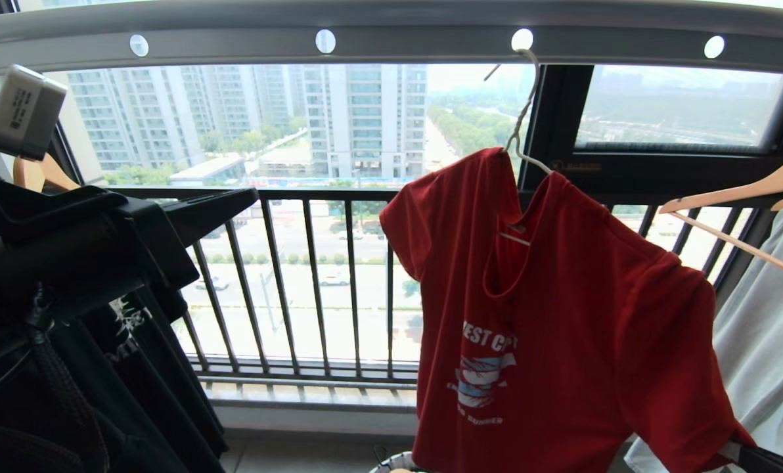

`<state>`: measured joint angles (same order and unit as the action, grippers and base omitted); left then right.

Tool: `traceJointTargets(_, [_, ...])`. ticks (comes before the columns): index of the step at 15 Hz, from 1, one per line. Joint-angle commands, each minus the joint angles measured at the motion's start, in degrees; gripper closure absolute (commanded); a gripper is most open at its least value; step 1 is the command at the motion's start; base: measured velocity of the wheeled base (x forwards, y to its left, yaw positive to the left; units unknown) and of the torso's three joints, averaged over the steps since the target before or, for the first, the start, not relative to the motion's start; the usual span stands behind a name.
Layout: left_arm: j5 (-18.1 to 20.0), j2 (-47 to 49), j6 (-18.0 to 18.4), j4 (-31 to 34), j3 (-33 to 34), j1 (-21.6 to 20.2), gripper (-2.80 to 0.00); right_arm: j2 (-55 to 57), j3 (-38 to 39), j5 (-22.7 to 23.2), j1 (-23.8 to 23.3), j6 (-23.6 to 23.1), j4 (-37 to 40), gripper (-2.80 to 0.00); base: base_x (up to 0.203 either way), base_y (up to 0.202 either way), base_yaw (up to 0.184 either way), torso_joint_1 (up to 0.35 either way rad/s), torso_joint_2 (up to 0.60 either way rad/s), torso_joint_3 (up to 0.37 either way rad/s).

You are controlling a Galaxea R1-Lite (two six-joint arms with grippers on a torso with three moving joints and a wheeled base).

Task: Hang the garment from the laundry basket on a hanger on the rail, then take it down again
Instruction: Take the clothes off the clothes rack

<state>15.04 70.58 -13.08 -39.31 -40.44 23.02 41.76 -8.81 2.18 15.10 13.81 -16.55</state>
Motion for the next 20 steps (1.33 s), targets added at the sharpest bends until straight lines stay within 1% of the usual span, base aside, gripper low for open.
traceJointTargets(1, [0.1,0.1,-0.1,-0.2,0.0,0.0,0.0,-1.1,-0.5,-0.5,0.0,0.1,1.3,0.0,0.0,0.0,0.0,0.0,0.0,0.0])
traceJointTargets(4, [0.1,0.1,-0.1,-0.2,0.0,0.0,0.0,-1.0,-2.5,-0.4,0.0,0.1,3.8,0.0,0.0,0.0,0.0,0.0,0.0,0.0])
traceJointTargets(11, [0.1,0.0,-0.1,-0.2,0.0,0.0,0.0,-1.7,-2.1,-0.5,0.0,0.1,4.3,0.0,0.0,0.0,0.0,0.0,0.0,0.0])
traceJointTargets(13, [0.1,0.0,-0.1,-0.2,0.0,0.0,0.0,-2.3,-1.9,-0.5,0.0,0.0,6.4,0.0,0.0,0.0,0.0,0.0,0.0,0.0])
traceJointTargets(16, [0.1,0.0,-0.1,-0.2,0.0,0.0,0.0,-6.3,-2.3,-0.5,0.0,-0.3,12.4,0.0,0.0,0.0,0.0,0.0,0.0,0.0])
traceJointTargets(20, [0.1,-0.1,-0.1,-0.2,0.0,0.0,0.0,-6.3,-3.2,-0.6,0.0,-0.6,13.1,0.0,0.0,0.0,0.0,0.0,0.0,0.0])
